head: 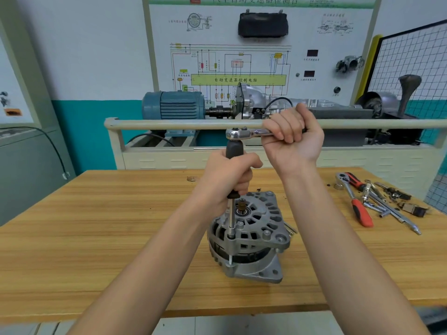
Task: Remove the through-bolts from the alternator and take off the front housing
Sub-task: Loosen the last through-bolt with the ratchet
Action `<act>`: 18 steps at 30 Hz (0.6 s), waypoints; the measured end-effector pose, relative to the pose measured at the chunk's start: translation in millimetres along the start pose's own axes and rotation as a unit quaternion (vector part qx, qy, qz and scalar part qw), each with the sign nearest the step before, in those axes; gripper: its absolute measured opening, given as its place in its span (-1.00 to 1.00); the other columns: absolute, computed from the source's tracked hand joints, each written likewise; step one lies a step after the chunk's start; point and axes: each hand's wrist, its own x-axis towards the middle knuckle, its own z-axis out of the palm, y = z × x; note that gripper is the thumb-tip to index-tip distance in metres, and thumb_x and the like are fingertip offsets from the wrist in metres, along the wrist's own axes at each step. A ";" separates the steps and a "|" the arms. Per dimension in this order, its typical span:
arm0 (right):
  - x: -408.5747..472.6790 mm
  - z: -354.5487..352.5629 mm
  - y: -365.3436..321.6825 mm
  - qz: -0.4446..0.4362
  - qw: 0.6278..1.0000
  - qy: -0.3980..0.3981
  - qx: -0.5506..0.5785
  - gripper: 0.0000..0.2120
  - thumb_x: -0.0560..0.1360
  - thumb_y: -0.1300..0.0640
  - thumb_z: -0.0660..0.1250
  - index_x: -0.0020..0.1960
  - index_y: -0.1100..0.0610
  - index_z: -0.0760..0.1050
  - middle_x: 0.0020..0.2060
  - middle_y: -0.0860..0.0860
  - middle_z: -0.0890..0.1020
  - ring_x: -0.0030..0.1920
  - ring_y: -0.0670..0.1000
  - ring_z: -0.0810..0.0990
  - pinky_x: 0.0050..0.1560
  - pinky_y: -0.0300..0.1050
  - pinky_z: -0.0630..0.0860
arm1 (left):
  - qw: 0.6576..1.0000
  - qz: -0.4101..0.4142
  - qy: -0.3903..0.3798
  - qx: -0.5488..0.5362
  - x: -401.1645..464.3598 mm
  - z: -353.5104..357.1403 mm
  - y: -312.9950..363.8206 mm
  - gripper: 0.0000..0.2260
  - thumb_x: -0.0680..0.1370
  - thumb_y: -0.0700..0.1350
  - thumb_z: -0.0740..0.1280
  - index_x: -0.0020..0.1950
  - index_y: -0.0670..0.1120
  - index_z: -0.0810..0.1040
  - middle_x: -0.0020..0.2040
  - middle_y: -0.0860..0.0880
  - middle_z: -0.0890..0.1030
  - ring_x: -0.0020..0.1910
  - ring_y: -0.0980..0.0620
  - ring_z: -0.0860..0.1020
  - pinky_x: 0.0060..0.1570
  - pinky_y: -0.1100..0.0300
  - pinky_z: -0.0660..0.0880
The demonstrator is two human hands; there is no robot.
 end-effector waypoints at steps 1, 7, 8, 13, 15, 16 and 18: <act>-0.9 -0.1 -0.8 -0.007 1.000 0.008 -0.002 -0.59 0.49 0.20 0.12 -0.54 0.12 0.22 -0.70 -0.03 0.21 -0.56 -0.09 0.03 -0.53 -0.22 0.15 | 1.000 0.004 -0.003 0.001 1.2 -0.1 -1.1 -0.65 0.45 -0.32 0.32 -0.39 -0.04 0.23 -0.53 0.01 0.18 -0.56 0.07 0.11 -0.51 0.23 0.09; -20.4 13.0 10.7 -0.085 0.990 -0.034 -0.107 -0.57 0.50 0.19 0.10 -0.55 0.11 0.26 -0.69 -0.06 0.20 -0.56 -0.07 0.03 -0.51 -0.23 0.13 | 0.993 0.026 -0.113 -0.021 4.7 -16.7 7.7 -0.72 0.37 -0.19 0.36 -0.49 -0.09 0.36 -0.57 -0.02 0.32 -0.61 0.04 0.24 -0.51 0.26 0.23; -24.2 17.5 14.0 -0.106 0.982 -0.057 -0.146 -0.56 0.51 0.19 0.09 -0.55 0.11 0.26 -0.69 -0.06 0.19 -0.57 -0.07 0.04 -0.51 -0.23 0.13 | 0.990 0.026 -0.136 -0.036 4.8 -18.2 8.2 -0.70 0.39 -0.19 0.35 -0.50 -0.08 0.34 -0.59 -0.01 0.30 -0.63 0.06 0.23 -0.54 0.29 0.21; -43.8 26.0 39.8 -0.261 0.903 -0.163 -0.301 -0.63 0.49 0.34 0.03 -0.45 0.10 0.11 -0.65 -0.02 0.17 -0.60 -0.12 0.16 -0.47 -0.21 0.10 | 0.996 0.026 -0.076 -0.047 3.6 -9.5 2.3 -0.52 0.50 -0.31 0.29 -0.56 0.00 0.24 -0.64 0.07 0.17 -0.69 0.16 0.08 -0.62 0.40 0.07; -44.8 25.4 43.2 -0.281 0.892 -0.166 -0.313 -0.65 0.48 0.36 0.02 -0.43 0.13 0.08 -0.64 -0.01 0.15 -0.60 -0.13 0.16 -0.47 -0.23 0.11 | 0.998 0.038 -0.038 -0.038 3.9 -6.4 0.9 -0.50 0.52 -0.34 0.23 -0.55 0.02 0.22 -0.64 0.07 0.15 -0.68 0.15 0.06 -0.60 0.41 0.06; -43.6 25.4 41.1 -0.274 0.898 -0.162 -0.304 -0.65 0.48 0.35 0.02 -0.44 0.13 0.08 -0.65 -0.01 0.14 -0.61 -0.13 0.15 -0.47 -0.24 0.12 | 0.998 0.040 -0.033 -0.038 4.1 -6.1 1.3 -0.50 0.52 -0.34 0.22 -0.55 0.02 0.21 -0.63 0.07 0.15 -0.68 0.15 0.06 -0.60 0.41 0.06; -38.5 25.9 32.4 -0.234 0.921 -0.151 -0.274 -0.61 0.50 0.28 0.02 -0.48 0.09 0.11 -0.65 -0.02 0.12 -0.62 -0.09 0.10 -0.50 -0.25 0.12 | 0.997 0.036 -0.048 -0.043 4.4 -6.6 2.5 -0.50 0.54 -0.33 0.23 -0.55 0.01 0.20 -0.63 0.07 0.14 -0.68 0.15 0.05 -0.60 0.41 0.05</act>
